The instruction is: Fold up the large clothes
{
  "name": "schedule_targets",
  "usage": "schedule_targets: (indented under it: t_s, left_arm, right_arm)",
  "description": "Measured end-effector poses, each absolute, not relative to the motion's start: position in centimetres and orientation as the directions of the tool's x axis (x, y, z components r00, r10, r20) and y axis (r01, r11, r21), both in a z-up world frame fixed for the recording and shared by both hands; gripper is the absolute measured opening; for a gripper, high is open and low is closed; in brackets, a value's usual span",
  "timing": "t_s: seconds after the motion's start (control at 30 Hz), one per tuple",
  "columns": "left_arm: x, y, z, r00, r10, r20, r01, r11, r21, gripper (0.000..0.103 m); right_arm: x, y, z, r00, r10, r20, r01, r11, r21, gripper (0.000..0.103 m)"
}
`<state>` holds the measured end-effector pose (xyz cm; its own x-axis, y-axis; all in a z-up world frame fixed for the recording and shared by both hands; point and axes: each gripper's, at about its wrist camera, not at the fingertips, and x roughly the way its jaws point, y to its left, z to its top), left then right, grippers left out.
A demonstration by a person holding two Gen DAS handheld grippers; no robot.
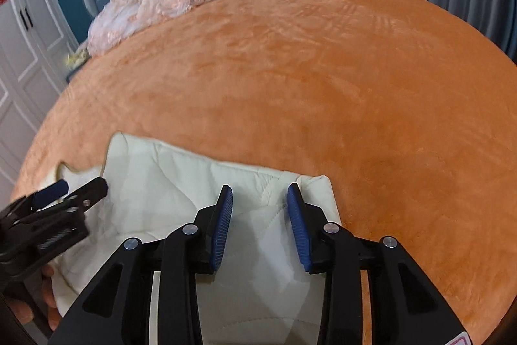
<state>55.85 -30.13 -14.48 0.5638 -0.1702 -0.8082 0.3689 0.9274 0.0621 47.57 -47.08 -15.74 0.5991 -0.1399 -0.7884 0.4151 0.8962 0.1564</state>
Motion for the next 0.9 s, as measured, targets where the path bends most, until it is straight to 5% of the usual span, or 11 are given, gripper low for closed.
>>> schedule_targets:
  t_s: [0.33, 0.53, 0.67, 0.77, 0.9]
  left_arm:
    - [56.4, -29.2, -16.1, 0.585, -0.106, -0.804, 0.306, 0.947, 0.097, 0.079]
    - [55.9, -24.0, -12.1, 0.677, -0.102, -0.729, 0.271, 0.955, 0.118, 0.078]
    - [57.8, -19.6, -11.1, 0.667, -0.071, -0.741, 0.23, 0.966, 0.115, 0.077]
    - [59.2, -17.3, -11.9, 0.641, -0.043, -0.766, 0.19, 0.976, 0.104, 0.076]
    - [59.3, -16.7, -13.9, 0.625, -0.026, -0.78, 0.194, 0.973, 0.123, 0.076]
  right_arm:
    - [48.0, -46.2, -16.3, 0.572, -0.215, -0.792, 0.43, 0.9, 0.066, 0.03]
    - [45.1, -44.7, -8.7, 0.69, -0.312, -0.653, 0.444, 0.895, 0.041, 0.03]
    - [47.4, -39.7, -5.2, 0.746, -0.186, -0.639, 0.295, 0.953, 0.067, 0.03]
    - [51.1, -35.0, -8.0, 0.693, -0.043, -0.72, 0.166, 0.981, 0.101, 0.03]
    - [53.6, -32.1, -12.9, 0.629, -0.031, -0.777, 0.137, 0.988, 0.071, 0.027]
